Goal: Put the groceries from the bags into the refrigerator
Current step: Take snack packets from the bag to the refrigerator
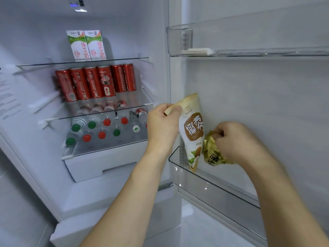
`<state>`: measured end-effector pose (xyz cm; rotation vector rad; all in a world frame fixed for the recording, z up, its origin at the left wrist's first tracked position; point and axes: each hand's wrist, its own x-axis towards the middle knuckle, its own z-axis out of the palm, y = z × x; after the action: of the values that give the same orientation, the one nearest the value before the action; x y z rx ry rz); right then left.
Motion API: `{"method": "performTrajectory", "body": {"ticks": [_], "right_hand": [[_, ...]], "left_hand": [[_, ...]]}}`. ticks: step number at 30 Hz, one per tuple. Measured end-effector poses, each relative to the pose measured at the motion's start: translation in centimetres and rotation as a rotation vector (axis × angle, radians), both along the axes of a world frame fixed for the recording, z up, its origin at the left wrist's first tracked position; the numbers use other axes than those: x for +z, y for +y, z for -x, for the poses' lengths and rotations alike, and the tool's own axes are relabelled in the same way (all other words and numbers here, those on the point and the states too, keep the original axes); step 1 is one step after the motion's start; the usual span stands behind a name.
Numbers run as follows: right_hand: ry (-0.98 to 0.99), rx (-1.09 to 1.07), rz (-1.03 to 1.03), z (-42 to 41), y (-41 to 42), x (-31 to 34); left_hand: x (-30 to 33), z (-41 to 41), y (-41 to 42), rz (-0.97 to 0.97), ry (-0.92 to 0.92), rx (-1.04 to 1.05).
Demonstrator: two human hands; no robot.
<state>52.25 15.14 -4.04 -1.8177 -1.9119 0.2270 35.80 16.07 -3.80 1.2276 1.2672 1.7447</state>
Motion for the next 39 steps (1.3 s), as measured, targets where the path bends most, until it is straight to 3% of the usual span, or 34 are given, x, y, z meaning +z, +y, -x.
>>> {"method": "performTrajectory", "body": {"ticks": [15, 23, 31, 39], "right_hand": [[-0.064, 0.067, 0.109, 0.6, 0.8, -3.0], [-0.079, 0.078, 0.098, 1.5, 1.1, -3.7], [-0.103, 0.094, 0.167, 2.6, 0.8, -4.2], [-0.091, 0.145, 0.273, 2.4, 0.3, -3.8]], "left_hand": [[-5.0, 1.0, -0.5, 0.187, 0.183, 0.139], [-4.8, 0.8, -0.9, 0.228, 0.087, 0.111], [-4.9, 1.3, -1.0, 0.19, 0.208, 0.137], [-5.1, 1.2, -1.3, 0.161, 0.195, 0.054]]}}
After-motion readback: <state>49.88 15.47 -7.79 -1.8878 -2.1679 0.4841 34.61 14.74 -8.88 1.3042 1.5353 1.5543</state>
